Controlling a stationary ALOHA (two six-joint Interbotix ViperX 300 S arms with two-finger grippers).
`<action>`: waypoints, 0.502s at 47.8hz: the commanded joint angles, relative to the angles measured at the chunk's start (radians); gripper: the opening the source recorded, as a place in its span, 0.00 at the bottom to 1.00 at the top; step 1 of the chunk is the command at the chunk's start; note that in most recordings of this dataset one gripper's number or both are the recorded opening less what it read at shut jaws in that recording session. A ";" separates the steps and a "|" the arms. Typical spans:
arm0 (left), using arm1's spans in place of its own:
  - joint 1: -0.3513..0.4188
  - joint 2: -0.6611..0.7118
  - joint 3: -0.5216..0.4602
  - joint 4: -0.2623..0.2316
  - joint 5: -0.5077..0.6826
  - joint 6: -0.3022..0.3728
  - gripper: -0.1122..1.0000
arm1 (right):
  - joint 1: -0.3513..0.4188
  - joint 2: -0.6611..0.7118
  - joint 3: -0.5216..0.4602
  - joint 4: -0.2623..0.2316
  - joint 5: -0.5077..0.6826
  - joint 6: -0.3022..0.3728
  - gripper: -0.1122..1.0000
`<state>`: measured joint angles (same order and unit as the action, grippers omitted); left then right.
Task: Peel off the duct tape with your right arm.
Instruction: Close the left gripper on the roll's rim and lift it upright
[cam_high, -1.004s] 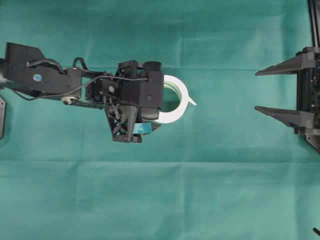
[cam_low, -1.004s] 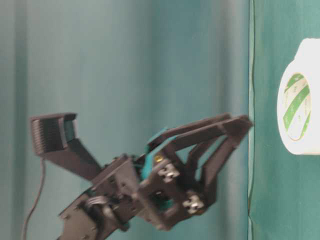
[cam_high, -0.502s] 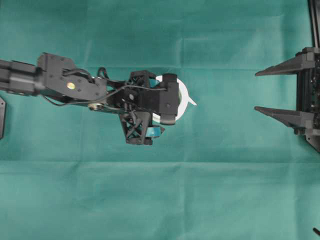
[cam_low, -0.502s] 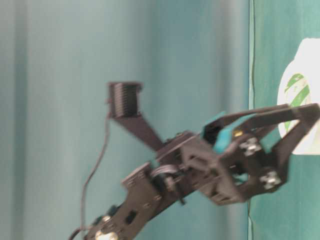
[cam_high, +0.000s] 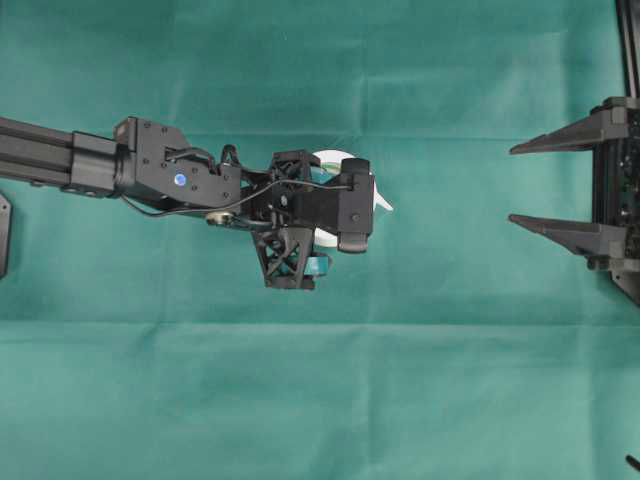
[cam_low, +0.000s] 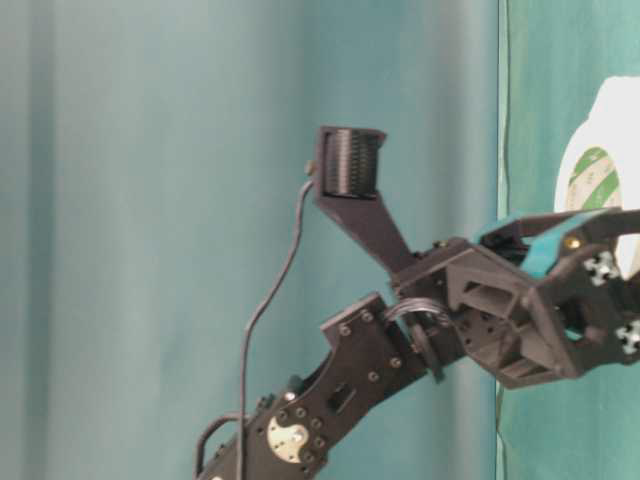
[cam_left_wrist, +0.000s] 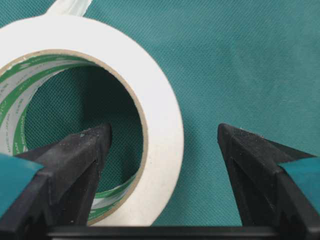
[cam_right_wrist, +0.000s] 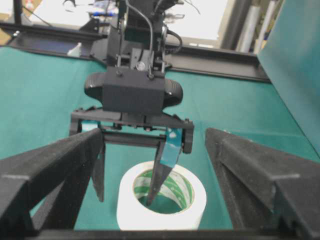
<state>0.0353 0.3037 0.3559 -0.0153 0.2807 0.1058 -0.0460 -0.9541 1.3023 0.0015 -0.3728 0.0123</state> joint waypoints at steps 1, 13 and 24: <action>0.006 -0.012 -0.023 0.002 -0.011 0.000 0.86 | -0.002 0.008 -0.009 0.000 -0.009 0.002 0.80; 0.005 -0.009 -0.014 0.002 -0.023 -0.002 0.86 | 0.000 0.008 -0.002 0.000 -0.023 0.002 0.80; 0.005 -0.014 -0.008 0.002 -0.021 0.000 0.84 | -0.002 0.008 0.002 0.000 -0.028 0.002 0.80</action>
<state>0.0368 0.3114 0.3620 -0.0153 0.2638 0.1058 -0.0445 -0.9541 1.3146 0.0015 -0.3896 0.0123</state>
